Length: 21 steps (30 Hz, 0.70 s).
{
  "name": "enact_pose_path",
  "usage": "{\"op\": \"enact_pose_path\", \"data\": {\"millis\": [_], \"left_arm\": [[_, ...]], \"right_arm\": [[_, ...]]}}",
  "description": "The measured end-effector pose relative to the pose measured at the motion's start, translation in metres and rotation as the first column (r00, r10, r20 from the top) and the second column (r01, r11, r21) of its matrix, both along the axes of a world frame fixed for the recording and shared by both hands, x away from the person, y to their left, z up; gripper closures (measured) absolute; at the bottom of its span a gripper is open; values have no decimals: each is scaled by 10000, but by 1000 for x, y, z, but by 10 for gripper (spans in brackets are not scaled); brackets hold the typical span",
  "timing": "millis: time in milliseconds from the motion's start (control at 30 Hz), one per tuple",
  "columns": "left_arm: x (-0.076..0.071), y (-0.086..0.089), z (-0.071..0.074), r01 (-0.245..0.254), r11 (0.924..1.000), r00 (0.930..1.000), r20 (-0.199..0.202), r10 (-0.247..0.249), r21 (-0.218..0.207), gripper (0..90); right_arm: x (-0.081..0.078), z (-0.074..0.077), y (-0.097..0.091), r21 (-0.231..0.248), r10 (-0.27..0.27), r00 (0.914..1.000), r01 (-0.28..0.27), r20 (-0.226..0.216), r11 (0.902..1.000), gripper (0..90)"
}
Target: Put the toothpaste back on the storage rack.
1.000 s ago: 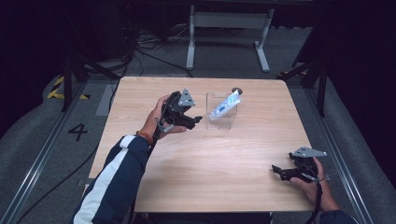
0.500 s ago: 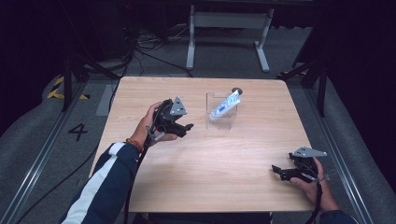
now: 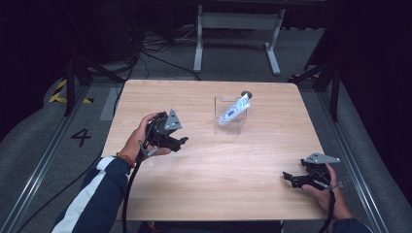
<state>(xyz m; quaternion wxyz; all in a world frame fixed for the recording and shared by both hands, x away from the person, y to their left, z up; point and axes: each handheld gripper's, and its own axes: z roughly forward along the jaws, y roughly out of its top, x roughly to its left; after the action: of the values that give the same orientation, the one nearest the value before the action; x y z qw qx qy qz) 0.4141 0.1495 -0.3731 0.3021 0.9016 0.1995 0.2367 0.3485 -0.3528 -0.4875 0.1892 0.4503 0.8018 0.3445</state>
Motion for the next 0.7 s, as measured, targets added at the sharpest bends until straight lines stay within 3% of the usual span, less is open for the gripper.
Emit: {"op": "enact_pose_path", "data": {"millis": [500, 633, 700], "left_arm": [[-27, 39, -34, -553, 9960, 9970, -499, 589, 702, 213], [-38, 50, -43, -517, 9971, 9963, -661, 553, 553, 203], [-44, 57, -48, -660, 9955, 9954, -647, 703, 676, 195]], "right_arm": [[0, 0, 0, 0, -1, 10000, 1, 0, 10000, 55], [0, 0, 0, 2, -5, 10000, 5, -4, 10000, 56], [0, 0, 0, -1, -2, 10000, 2, -1, 10000, 55]]}}
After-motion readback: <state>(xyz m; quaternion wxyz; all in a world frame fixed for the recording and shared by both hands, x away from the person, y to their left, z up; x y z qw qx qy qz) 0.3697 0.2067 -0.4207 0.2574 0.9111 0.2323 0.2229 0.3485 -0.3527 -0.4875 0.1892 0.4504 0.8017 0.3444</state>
